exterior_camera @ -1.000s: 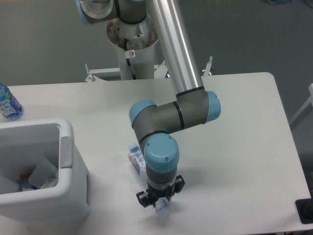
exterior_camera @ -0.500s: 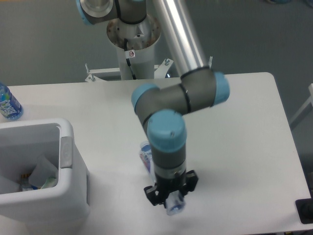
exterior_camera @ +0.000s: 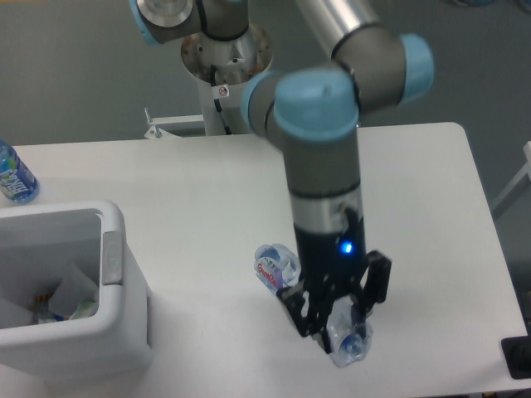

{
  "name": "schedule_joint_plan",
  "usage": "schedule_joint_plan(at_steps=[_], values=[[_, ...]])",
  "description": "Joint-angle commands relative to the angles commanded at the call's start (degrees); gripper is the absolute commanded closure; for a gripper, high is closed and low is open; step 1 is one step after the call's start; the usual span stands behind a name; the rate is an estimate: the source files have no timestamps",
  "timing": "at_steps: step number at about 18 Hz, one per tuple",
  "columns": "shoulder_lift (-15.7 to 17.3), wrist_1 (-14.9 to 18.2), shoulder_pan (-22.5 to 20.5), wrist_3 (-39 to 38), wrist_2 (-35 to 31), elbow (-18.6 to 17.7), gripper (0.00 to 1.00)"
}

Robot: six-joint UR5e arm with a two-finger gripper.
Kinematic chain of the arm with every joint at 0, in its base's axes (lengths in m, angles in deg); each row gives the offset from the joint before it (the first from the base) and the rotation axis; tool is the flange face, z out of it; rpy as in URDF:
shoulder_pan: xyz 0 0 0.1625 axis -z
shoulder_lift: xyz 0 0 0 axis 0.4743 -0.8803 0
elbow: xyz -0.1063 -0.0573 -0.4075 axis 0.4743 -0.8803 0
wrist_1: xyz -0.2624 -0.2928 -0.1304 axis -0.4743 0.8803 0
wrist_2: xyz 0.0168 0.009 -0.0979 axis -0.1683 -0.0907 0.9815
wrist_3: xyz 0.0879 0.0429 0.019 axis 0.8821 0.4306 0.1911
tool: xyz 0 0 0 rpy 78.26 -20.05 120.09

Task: Place the trash in the trash can
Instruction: 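Lift the bottle upright off the table, then carry the bottle over the bin and lower it inside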

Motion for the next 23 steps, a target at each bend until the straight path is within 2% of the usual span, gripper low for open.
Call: schedule_joint_plan(at_steps=[7, 10, 19, 23], values=[[3.9, -0.1, 4.8, -2.3, 0.1, -0.4, 0.53], [4.9, 0.0, 8.9, -3.3, 0.0, -0.6, 0.53], [5.1, -0.4, 15.8, -5.9, 0.1, 0.0, 0.53], [3.6, -0.4, 18.5, -7.4, 1.1, 0.9, 0.53]])
